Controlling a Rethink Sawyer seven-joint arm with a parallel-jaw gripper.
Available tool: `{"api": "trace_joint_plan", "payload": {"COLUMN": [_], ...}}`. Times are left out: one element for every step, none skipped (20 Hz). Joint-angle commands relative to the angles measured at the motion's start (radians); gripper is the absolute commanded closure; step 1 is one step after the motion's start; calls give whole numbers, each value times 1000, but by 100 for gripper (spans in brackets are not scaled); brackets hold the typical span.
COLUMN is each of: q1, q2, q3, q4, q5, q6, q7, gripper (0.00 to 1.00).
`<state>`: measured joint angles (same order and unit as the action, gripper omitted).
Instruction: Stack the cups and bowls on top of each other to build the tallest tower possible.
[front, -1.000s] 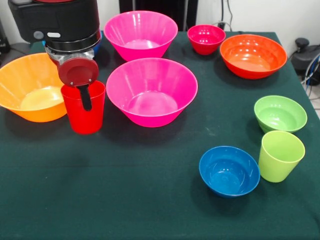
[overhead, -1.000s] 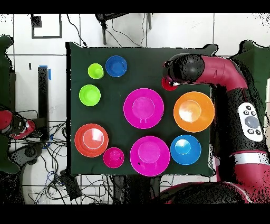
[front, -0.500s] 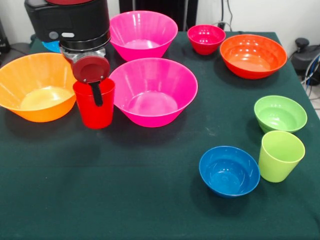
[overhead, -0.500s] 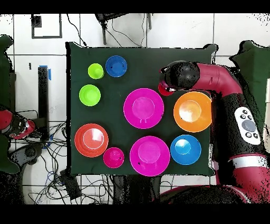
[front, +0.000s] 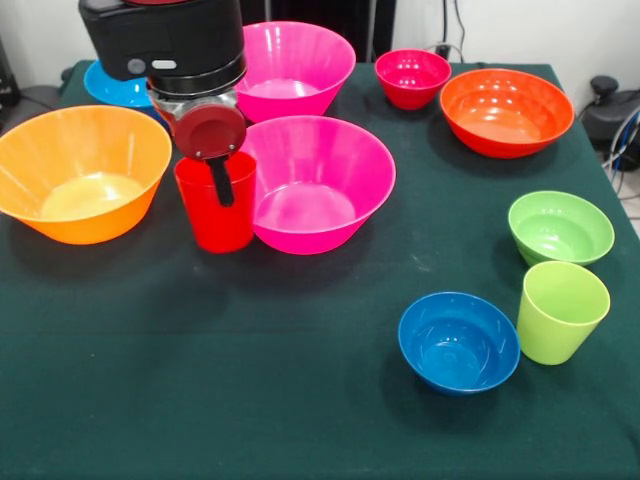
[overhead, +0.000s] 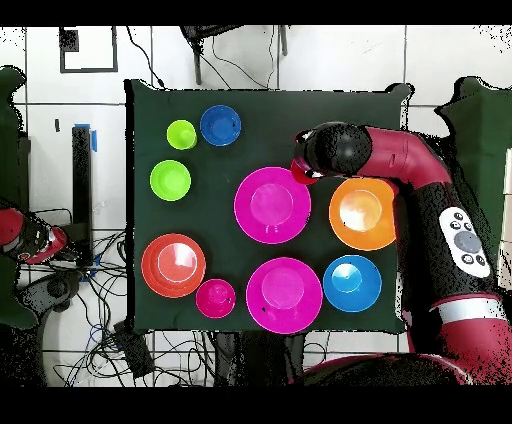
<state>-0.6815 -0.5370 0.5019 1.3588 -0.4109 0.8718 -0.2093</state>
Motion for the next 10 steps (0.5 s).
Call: {"api": "trace_joint_plan", "payload": {"q1": [-14, -15, -12, -14, -8, -8, -5, -5, 2, 4], "q2": [-5, -10, -15, -18, -21, -25, -25, -27, -25, -25], "q3": [27, 26, 23, 22, 17, 15, 11, 7, 4, 2], "q4": [142, 155, 167, 178, 186, 198, 208, 222, 231, 244], "q5": [30, 32, 33, 35, 35, 36, 35, 34, 34, 34], "q6": [-124, -136, -145, -153, -161, -170, -180, -192, -208, -220], "q7": [232, 234, 242, 242, 248, 249, 252, 253, 263, 266], "gripper": [100, 100, 100, 100, 100, 100, 100, 100, 100, 100]}}
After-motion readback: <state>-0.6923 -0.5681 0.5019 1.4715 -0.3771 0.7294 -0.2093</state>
